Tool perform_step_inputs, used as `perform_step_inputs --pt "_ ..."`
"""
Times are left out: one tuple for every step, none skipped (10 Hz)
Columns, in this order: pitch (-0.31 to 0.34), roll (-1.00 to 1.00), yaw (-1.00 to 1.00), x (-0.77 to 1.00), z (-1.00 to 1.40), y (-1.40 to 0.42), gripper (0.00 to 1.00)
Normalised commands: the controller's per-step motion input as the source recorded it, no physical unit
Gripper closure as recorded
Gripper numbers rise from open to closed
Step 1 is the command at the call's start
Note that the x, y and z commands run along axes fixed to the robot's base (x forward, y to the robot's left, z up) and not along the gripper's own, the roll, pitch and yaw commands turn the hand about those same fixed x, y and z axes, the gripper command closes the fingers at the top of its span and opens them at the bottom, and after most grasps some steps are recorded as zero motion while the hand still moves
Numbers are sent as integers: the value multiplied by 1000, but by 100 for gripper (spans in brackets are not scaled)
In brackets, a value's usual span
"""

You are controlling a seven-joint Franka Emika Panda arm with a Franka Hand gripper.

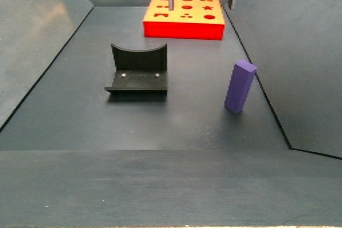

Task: Pick up the rectangle object. Move up. Move to above the board. Insert the rectangle object.
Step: Pick up the rectangle object.

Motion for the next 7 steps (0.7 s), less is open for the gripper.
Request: perform_step_inputs --pt "-11 0 0 0 0 0 0" --pt "-14 0 0 0 0 0 0" --pt "0 0 9 -46 -26 -177 0" --pt "0 11 -411 -131 0 89 0" --pt "-20 23 -920 -243 0 0 0" --pt "-3 30 -931 -243 0 0 0" --pt "0 29 -934 -243 0 0 0"
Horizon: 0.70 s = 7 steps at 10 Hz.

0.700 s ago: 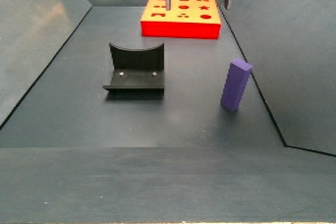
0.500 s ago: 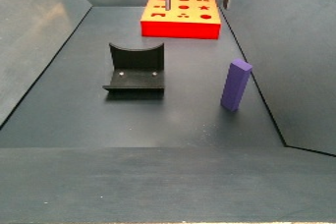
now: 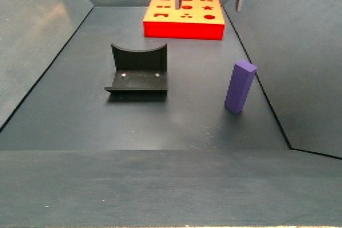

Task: Pick up the rectangle object. Move up. Move to above the board. Insert the rectangle object.
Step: Pick up the rectangle object.

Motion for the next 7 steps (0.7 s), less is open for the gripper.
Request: perform_step_inputs --pt "0 24 -923 -251 -20 9 0" --pt "6 40 -754 -289 -137 169 0" --pt "31 40 -729 -277 -186 203 0" --pt "36 16 -637 -306 -214 311 0" --pt "43 14 -566 -306 -243 394 0" --pt "44 9 -674 -266 -254 297 0" --pt "54 0 -706 -263 -320 274 0"
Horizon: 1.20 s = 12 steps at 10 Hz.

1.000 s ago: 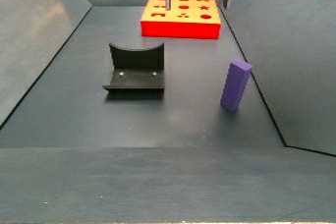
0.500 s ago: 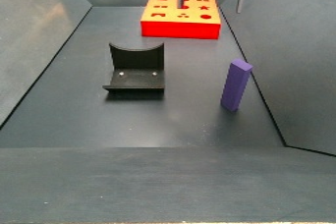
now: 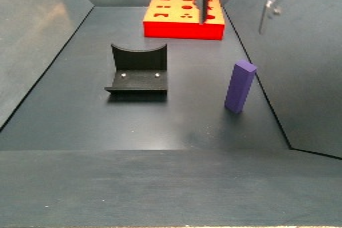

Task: Pick up the rectangle object. Move up. Move to above the board. Insert the rectangle object.
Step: Pick up the rectangle object.

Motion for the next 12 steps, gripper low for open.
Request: perform_step_inputs --pt "23 0 -617 -406 -517 343 0" --pt "-19 -116 -546 -437 -851 311 0" --pt "-83 -131 -537 -337 -829 286 0" --pt "-127 -209 -434 -223 -660 314 0" --pt "-167 -331 -249 0 -437 226 0" --pt "-123 -317 -214 0 -469 100 0" --pt "-19 -307 -203 0 -491 0 0" --pt "0 -289 -169 3 -509 -83 0" --pt "0 -286 -177 46 -500 -94 0" --pt "-50 -51 -131 0 -600 -137 0" --pt "-79 20 -66 0 -611 -89 0" --pt "-54 -1 -29 149 -583 0 0"
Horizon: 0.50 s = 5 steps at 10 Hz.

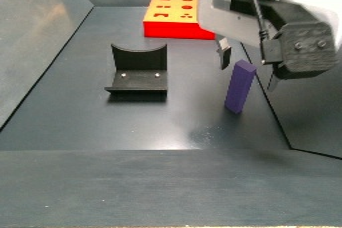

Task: Pick up the rectangle object. Move up. Move to above the board. Insert the rectangle object.
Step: Pick up the rectangle object.

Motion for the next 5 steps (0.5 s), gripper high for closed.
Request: perform_step_inputs --pt "0 -67 -57 249 -374 0 0" --pt "-17 -19 0 -14 0 17 0" --pt "0 0 0 0 0 0 0" --pt "0 0 0 0 0 0 100" --pt "0 0 0 0 0 0 100"
